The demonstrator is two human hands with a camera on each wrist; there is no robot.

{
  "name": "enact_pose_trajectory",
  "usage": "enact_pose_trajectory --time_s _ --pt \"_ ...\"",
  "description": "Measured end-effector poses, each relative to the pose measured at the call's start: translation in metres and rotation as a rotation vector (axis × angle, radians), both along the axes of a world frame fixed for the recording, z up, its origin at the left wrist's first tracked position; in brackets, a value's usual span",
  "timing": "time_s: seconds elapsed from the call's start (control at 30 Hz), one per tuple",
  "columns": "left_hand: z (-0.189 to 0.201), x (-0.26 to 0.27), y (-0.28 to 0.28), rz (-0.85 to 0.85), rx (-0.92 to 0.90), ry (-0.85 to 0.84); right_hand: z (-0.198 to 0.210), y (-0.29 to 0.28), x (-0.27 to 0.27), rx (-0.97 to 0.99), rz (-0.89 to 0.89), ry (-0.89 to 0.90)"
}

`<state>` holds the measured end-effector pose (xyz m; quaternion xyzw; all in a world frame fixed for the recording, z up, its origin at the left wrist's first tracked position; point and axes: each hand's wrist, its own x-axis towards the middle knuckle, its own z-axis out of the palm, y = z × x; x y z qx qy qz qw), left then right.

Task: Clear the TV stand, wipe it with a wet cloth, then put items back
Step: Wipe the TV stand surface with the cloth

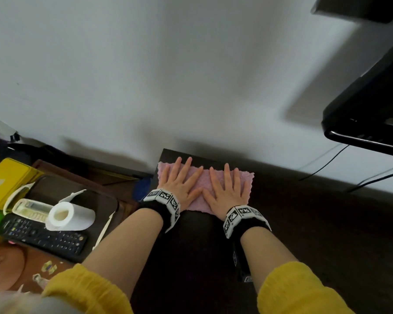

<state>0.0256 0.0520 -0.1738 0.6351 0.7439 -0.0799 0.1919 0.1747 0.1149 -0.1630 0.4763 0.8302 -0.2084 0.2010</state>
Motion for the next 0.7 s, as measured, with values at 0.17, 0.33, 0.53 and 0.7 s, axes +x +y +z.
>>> enact_pose_trajectory --time_s 0.17,0.33,0.53,0.7 --pt "-0.003 0.008 0.033 0.017 0.046 0.013 0.0 0.037 0.009 0.008 0.004 0.009" --pt "-0.002 0.027 0.039 0.022 0.084 0.02 0.002 0.043 0.029 0.011 -0.018 0.034" --pt "-0.001 0.049 0.018 -0.017 0.068 0.023 0.0 0.017 0.054 0.047 -0.021 0.028" --pt "0.004 0.075 -0.026 -0.05 0.029 0.016 0.002 -0.029 0.08 0.047 -0.018 0.008"
